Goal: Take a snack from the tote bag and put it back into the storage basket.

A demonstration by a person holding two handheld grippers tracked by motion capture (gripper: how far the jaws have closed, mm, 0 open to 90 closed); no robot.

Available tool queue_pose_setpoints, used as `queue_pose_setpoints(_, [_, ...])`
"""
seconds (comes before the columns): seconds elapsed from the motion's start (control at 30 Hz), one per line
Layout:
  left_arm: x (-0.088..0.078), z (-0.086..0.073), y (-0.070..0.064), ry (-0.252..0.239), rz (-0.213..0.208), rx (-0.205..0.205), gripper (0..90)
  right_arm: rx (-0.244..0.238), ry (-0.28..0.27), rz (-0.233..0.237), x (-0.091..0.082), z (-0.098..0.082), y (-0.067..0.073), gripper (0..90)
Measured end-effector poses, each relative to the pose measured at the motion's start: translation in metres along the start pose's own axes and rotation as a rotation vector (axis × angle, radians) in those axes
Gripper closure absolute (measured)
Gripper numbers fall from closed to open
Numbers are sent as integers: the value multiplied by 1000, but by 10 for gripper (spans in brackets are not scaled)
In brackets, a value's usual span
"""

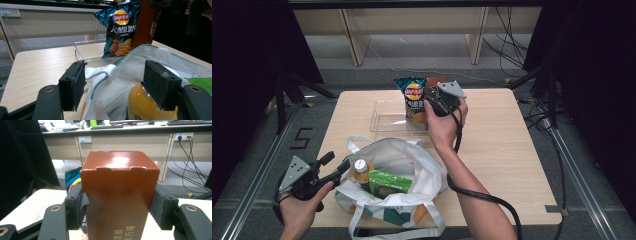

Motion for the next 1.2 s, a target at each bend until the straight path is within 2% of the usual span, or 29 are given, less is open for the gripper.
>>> queue_pose_setpoints(0.23, [-1, 0, 0, 6, 2, 3, 337, 16, 5, -8, 2, -2, 0, 391])
queue_pose_setpoints(0.33, [-1, 0, 1, 6, 5, 2, 337, -2, 9, -5, 3, -1, -1, 391])
queue_pose_setpoints(0.37, [-1, -1, 0, 6, 3, 2, 337, 21, 9, -6, 3, -2, 1, 391])
queue_pose_setpoints(0.4, [0, 0, 0, -2, -2, 1, 337, 23, 10, -6, 4, -1, 1, 391])
queue_pose_setpoints(0.47, [0, 0, 0, -4, -4, 1, 336, 12, 2, -8, 5, -1, -1, 391])
queue_pose_setpoints(0.5, [-1, -1, 0, 8, 3, 4, 336, 15, 2, -8, 6, -1, -1, 391])
queue_pose_setpoints(0.63, [-1, -1, 0, 7, 1, 3, 336, 21, 6, -19, 6, -2, -1, 391])
queue_pose_setpoints(0.67, [-1, -1, 0, 7, 1, 4, 336, 6, -1, -12, 7, -1, -2, 391])
queue_pose_setpoints(0.73, [0, 0, -1, -5, -7, 1, 336, 29, 4, -17, 7, -3, -1, 391])
queue_pose_setpoints(0.77, [0, 0, -1, -4, -7, 1, 336, 10, -1, -16, 8, -2, -1, 391])
queue_pose_setpoints(0.83, [0, 0, -1, 1, -3, 2, 336, 1, 4, -17, 8, -2, -2, 391])
queue_pose_setpoints(0.9, [-1, 0, -1, 5, -1, 4, 336, 7, -5, -22, 9, -2, -2, 391])
queue_pose_setpoints(0.93, [-1, 0, -1, 6, 0, 5, 336, 30, -2, -20, 9, -3, -1, 391])
queue_pose_setpoints(1.0, [0, 0, -2, -5, -8, 3, 336, 31, 4, -25, 9, -4, -2, 390])
queue_pose_setpoints(1.03, [0, 0, -2, -5, -8, 3, 336, 16, -4, -28, 9, -3, -3, 390])
queue_pose_setpoints(1.1, [0, 0, -2, -6, -8, 3, 336, 41, -7, -33, 9, -4, -3, 389])
queue_pose_setpoints(1.2, [1, 0, -2, -5, -9, 3, 336, 45, -11, -38, 9, -4, -4, 388])
Point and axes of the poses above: each handheld gripper's, and its own axes: x roughly forward along the jaws, z roughly out of its top, y roughly to its left, the point moved 10 cm from there along x, roughly forward along the jaws, and after that the axes turned 3 degrees about -y, right-handed, at the moved point
